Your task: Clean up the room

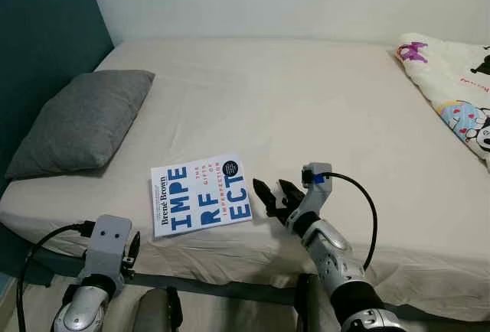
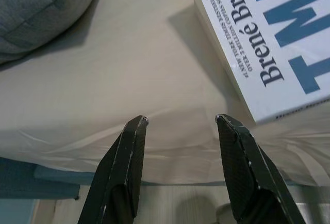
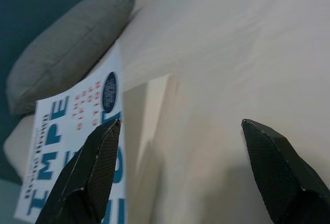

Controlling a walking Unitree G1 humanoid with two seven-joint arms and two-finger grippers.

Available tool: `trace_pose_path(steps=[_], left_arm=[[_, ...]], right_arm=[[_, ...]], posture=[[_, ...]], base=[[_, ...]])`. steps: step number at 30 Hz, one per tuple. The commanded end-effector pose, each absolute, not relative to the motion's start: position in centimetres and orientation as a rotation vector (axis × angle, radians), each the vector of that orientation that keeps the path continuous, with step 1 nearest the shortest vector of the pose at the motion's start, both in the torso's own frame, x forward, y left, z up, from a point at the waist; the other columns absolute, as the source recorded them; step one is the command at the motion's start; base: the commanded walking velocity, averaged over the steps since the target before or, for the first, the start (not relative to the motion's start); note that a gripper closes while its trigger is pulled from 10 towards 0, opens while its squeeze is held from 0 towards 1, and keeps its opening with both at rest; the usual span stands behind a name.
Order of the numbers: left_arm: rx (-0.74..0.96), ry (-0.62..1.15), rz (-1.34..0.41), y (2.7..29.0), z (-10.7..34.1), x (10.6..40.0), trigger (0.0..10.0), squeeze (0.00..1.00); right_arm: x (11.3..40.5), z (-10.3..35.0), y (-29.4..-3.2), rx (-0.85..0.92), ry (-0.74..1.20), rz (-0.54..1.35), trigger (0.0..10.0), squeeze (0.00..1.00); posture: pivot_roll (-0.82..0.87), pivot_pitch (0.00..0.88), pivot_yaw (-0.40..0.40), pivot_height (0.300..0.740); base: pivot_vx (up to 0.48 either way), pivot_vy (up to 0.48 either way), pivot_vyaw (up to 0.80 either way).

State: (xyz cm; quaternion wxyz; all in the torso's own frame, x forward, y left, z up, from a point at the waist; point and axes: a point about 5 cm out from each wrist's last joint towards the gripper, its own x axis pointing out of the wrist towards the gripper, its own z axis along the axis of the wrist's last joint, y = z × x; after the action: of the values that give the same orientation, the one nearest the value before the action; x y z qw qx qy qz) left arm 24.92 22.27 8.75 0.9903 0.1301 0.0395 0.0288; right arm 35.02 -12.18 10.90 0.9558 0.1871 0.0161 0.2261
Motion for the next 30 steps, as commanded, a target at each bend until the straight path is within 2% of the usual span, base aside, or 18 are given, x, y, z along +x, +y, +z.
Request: trace_pose_path(steps=[1,6,14,17,24,30], left_arm=[[0.243,0.110,0.050,22.1,8.1,24.4,10.0,0.00],[0.251,0.110,0.057,22.4,8.3,24.8,10.0,0.00],[0.264,0.108,0.055,22.7,8.5,25.1,10.0,0.00],[0.278,0.114,0.055,23.2,8.6,25.0,10.0,0.00],[0.294,0.120,0.064,23.9,8.8,24.8,10.0,0.00],[0.308,0.127,0.069,24.3,8.9,24.5,10.0,0.00]], right_arm=[[34.6,10.4,-11.9,0.414,0.048,0.487,10.0,1.00],[34.9,10.6,-10.5,0.400,0.082,0.582,10.0,1.00],[35.8,9.6,-10.4,0.320,0.216,0.526,10.0,1.00],[36.0,9.0,-10.3,0.383,0.320,0.504,10.0,1.00],[36.1,8.7,-9.9,0.468,0.419,0.514,10.0,1.00],[36.5,9.4,-9.4,0.658,0.470,0.510,10.0,1.00]], posture=[[0.12,0.246,-0.016,0.530],[0.11,0.234,-0.015,0.530],[0.13,0.235,-0.013,0.530],[0.14,0.240,-0.010,0.530],[0.15,0.246,-0.010,0.530],[0.16,0.262,-0.005,0.530]], base=[[0.000,0.000,0.00],[0.000,0.000,0.00],[0.000,0.000,0.00],[0.000,0.000,0.00],[0.000,0.000,0.00],[0.000,0.000,0.00]])
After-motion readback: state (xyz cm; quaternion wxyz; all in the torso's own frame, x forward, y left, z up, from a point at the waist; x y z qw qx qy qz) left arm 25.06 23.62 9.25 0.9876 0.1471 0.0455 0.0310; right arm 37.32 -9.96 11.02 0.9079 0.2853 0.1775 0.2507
